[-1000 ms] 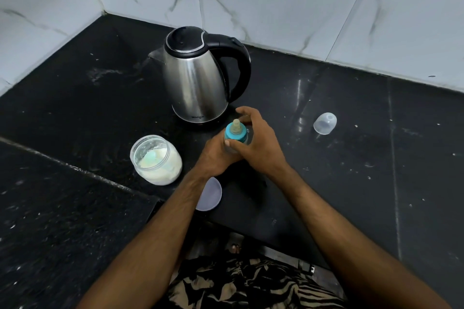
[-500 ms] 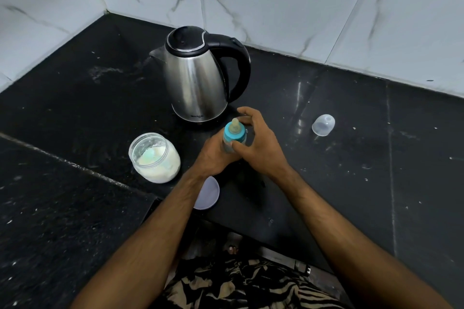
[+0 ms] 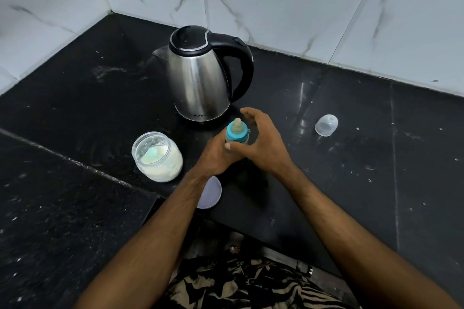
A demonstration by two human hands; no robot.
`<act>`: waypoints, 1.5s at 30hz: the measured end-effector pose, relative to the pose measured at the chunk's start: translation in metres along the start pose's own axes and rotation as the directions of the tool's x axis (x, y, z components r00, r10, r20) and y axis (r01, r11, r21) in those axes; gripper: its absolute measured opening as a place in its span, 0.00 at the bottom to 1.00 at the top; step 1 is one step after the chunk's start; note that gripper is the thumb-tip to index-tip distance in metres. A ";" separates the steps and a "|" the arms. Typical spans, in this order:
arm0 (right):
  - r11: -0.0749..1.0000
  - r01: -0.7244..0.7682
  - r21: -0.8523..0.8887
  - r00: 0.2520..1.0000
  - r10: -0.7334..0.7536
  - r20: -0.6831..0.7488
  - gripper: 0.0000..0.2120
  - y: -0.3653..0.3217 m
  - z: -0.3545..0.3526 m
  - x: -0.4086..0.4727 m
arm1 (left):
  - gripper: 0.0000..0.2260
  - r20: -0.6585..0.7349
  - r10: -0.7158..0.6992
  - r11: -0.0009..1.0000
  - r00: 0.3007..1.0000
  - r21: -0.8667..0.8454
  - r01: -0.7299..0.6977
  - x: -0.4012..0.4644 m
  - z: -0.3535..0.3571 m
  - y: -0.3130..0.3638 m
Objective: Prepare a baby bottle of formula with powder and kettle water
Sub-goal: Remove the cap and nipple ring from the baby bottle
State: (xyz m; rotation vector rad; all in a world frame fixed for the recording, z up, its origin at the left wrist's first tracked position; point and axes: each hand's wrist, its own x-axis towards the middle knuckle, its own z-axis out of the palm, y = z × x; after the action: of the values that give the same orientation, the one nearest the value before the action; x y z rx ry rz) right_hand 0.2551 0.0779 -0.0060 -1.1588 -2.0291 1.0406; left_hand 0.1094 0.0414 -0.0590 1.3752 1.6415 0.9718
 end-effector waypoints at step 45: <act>0.999 0.016 0.047 1.000 -0.017 0.023 0.33 0.001 0.003 0.005 | 0.28 -0.011 -0.007 1.000 1.000 0.027 0.008 0.000 0.001 0.000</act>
State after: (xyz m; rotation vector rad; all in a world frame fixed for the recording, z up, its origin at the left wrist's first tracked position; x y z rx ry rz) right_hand 0.2507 0.0819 -0.0080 -1.1090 -2.0177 1.0929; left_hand 0.1099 0.0413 -0.0592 1.3833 1.6721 0.9571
